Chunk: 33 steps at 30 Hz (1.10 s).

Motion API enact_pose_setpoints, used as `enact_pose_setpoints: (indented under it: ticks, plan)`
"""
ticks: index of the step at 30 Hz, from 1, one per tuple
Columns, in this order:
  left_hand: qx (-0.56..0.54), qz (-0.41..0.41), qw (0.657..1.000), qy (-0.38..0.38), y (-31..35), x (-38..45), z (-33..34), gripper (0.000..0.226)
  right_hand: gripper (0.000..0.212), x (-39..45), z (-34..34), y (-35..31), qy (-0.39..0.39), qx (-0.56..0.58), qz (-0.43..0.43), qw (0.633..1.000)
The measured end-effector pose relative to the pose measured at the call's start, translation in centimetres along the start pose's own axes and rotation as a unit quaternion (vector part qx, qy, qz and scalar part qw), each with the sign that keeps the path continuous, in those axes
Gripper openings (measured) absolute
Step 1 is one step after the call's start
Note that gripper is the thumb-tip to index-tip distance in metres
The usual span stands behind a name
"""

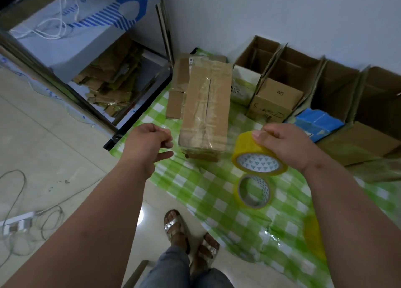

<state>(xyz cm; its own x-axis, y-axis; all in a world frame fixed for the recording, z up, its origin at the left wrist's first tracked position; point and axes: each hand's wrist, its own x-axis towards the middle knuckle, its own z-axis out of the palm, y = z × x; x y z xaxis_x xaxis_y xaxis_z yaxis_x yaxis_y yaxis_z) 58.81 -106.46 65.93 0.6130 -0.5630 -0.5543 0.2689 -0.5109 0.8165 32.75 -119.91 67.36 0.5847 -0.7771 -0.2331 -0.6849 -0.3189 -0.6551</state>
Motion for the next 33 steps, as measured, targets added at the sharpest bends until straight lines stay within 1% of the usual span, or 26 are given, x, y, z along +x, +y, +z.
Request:
enact_pose_setpoints:
  ticks: [4, 10, 13, 18, 22, 26, 29, 33]
  plan:
    - [0.011, 0.004, 1.000, -0.007, -0.3, 0.6, 0.0, 0.010, 0.047, -0.4, 0.1, 1.0, -0.002, -0.054, 0.010, 0.998]
    - [-0.009, -0.011, 1.000, -0.009, -0.4, 1.2, -0.8, 0.014, 0.048, -0.2, 1.0, 0.9, 0.011, -0.040, 0.009, 0.999]
    - [-0.013, -0.011, 1.000, -0.014, -0.4, 1.4, -0.9, 0.016, 0.051, 0.3, 1.1, 0.7, 0.011, -0.053, 0.016, 0.998]
    - [-0.015, -0.028, 0.999, -0.013, -0.8, 1.9, -0.5, 0.014, 0.058, 0.9, 1.2, 1.1, 0.007, -0.073, 0.043, 0.996]
    - [-0.011, -0.049, 0.999, -0.005, -1.7, 2.1, -0.1, 0.011, 0.058, 1.3, 2.0, 1.3, -0.013, -0.136, 0.070, 0.988]
    - [0.006, -0.053, 0.999, 0.004, -2.4, 2.3, 0.6, 0.008, 0.054, 1.5, 3.1, 1.6, -0.037, -0.180, 0.097, 0.978]
    - [0.033, -0.053, 0.998, 0.007, -2.9, 2.1, 1.2, 0.010, 0.055, 1.9, 4.1, 1.3, -0.017, -0.213, 0.106, 0.971]
    - [0.069, -0.046, 0.996, 0.022, -3.0, 2.0, 2.0, 0.014, 0.052, 3.0, 5.3, 0.4, -0.026, -0.293, 0.113, 0.949]
